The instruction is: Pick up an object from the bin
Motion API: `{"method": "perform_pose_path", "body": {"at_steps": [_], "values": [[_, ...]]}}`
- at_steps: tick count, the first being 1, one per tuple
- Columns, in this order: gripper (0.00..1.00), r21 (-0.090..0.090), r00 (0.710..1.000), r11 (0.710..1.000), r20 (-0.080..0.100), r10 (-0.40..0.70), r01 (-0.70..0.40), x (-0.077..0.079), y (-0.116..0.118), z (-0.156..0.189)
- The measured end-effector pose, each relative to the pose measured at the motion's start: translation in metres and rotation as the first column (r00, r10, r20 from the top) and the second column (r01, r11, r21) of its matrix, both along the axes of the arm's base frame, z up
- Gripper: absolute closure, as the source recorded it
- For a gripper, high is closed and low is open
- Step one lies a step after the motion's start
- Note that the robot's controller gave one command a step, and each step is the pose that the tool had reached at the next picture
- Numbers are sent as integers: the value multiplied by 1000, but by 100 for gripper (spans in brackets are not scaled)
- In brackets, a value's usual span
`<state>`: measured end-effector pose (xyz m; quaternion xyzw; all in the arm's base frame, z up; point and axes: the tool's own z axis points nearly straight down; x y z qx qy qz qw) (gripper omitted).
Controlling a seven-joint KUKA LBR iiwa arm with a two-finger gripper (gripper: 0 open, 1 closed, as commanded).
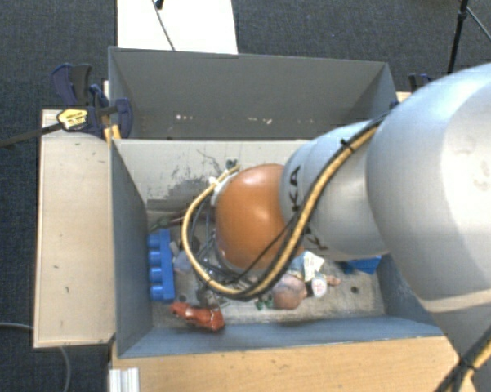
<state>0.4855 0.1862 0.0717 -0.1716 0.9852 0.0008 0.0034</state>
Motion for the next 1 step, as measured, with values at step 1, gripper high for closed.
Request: {"method": "perform_pose_path", "body": {"at_steps": [1], "values": [[100,0,1000,1000,-1,-6,6,0,0,0]]}}
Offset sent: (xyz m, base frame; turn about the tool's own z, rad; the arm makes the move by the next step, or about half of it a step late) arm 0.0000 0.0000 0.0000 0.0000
